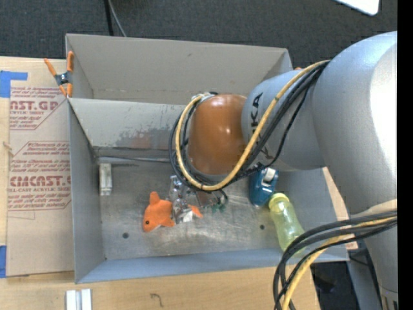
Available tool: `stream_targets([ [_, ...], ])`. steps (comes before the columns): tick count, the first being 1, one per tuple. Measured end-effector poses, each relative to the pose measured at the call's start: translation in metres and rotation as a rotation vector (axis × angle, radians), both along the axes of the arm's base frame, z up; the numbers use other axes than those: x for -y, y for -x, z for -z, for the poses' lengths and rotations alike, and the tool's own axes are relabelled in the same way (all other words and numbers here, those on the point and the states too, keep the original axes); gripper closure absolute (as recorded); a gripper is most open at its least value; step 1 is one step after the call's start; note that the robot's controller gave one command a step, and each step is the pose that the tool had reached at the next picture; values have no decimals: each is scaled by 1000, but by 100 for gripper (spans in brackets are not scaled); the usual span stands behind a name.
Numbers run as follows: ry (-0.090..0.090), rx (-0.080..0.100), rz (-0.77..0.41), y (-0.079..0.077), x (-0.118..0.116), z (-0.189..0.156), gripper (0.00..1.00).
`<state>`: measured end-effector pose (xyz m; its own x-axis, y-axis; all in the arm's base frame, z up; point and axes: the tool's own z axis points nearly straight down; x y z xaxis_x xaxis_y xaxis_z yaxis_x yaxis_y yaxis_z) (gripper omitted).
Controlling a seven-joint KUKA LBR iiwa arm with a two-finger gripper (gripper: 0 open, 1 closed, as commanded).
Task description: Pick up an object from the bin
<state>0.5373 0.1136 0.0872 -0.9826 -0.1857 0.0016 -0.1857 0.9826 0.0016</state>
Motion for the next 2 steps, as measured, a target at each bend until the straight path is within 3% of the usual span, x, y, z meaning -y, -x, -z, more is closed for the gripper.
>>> stream_targets([
  [1,1,7,-93,5,-17,-42,100],
  [2,-1,9,89,-6,4,-155,100],
])
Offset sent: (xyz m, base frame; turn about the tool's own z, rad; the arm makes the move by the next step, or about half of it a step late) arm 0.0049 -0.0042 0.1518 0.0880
